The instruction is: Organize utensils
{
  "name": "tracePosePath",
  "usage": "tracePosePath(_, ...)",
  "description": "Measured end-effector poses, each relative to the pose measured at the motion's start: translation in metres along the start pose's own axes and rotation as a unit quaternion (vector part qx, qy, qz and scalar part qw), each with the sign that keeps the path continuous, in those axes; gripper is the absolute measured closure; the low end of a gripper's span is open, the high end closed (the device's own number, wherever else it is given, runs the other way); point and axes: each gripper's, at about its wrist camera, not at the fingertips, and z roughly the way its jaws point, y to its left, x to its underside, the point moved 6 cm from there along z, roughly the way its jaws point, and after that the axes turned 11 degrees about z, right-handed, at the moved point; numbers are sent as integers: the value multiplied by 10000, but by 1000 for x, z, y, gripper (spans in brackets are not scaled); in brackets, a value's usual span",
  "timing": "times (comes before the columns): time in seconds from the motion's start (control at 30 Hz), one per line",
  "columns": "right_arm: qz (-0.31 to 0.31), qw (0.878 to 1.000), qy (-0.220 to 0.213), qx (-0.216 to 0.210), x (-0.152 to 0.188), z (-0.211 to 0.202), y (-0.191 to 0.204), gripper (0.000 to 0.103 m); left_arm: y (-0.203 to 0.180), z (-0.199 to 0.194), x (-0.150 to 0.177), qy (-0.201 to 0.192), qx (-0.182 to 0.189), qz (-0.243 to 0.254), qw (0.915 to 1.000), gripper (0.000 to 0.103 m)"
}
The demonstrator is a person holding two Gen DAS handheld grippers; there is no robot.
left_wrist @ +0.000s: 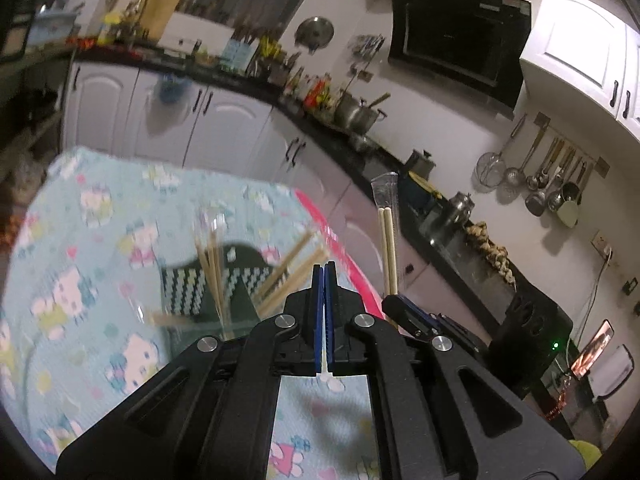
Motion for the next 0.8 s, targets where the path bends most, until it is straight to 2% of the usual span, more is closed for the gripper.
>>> tracePosePath(0.23,30,9990,-425,-141,-35,23,11,97,4,-20,-44,-295,-285,279,9988,103)
tracePosePath(0.47,141,9966,-802,-130,-62,47,12,97,24,-28,-80,-600,-553,229,9964,103)
tracePosePath(0.8,29,9911,-1315,210,-76,78,8,97,61,-10,-90,-708,-846,-10,9939,103)
